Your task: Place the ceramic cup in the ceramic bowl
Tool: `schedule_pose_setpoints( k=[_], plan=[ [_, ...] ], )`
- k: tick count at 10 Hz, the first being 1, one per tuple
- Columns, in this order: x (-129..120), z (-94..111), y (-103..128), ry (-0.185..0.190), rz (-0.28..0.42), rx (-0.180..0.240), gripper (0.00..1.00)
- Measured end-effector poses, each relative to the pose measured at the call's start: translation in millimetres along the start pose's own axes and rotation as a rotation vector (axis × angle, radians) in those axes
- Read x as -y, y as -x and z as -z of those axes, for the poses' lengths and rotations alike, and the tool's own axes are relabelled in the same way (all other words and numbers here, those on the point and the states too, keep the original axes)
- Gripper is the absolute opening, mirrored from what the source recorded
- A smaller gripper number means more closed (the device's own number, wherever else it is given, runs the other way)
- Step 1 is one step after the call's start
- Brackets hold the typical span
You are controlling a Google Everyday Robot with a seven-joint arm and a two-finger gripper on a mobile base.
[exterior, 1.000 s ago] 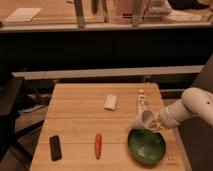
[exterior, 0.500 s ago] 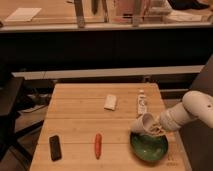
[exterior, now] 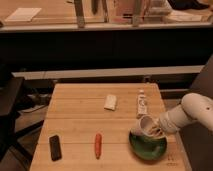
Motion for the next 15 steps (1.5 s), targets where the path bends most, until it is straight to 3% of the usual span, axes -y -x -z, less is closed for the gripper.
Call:
schedule_pose_setpoints(
  k=[1, 3, 6, 7, 8, 9, 10, 15],
  plan=[
    [-1, -3, 2, 0.005, 0.008, 0.003, 0.1],
    [1, -7, 7, 0.01, 0.025, 0.006, 0.25],
    [-2, -9, 10, 0.021, 0.039, 0.01, 0.24],
    [-1, -10, 10, 0.022, 0.044, 0.01, 0.28],
    [0, -11, 11, 0.026, 0.048, 0.012, 0.35],
    [2, -11, 12, 0.028, 0.053, 0.013, 0.49],
    [2, -11, 12, 0.031, 0.053, 0.014, 0.53],
    [4, -14, 16, 0.043, 0.079, 0.02, 0.54]
  ],
)
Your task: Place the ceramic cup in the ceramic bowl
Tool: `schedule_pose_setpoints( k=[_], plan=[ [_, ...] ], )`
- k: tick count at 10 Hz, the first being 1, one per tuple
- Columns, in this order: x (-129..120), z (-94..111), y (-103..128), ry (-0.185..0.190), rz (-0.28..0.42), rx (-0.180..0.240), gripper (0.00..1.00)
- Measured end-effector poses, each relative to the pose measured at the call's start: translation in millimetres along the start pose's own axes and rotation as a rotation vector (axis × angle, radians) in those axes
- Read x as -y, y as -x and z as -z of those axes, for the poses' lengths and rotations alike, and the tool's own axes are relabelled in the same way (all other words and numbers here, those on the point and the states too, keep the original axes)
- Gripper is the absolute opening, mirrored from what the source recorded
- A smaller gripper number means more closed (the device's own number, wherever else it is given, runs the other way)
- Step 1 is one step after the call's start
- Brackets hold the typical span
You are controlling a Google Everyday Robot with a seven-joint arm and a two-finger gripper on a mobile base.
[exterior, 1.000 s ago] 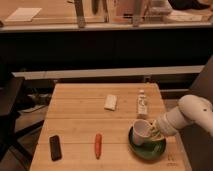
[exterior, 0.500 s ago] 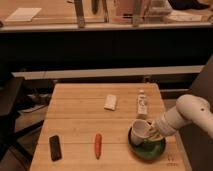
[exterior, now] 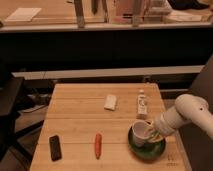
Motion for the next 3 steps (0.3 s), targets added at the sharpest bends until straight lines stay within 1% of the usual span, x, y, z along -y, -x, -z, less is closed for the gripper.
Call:
schedule_pose_setpoints(
  k=[3],
  plan=[
    [0.4, -0.3, 1.2, 0.006, 0.006, 0.003, 0.55]
  ],
)
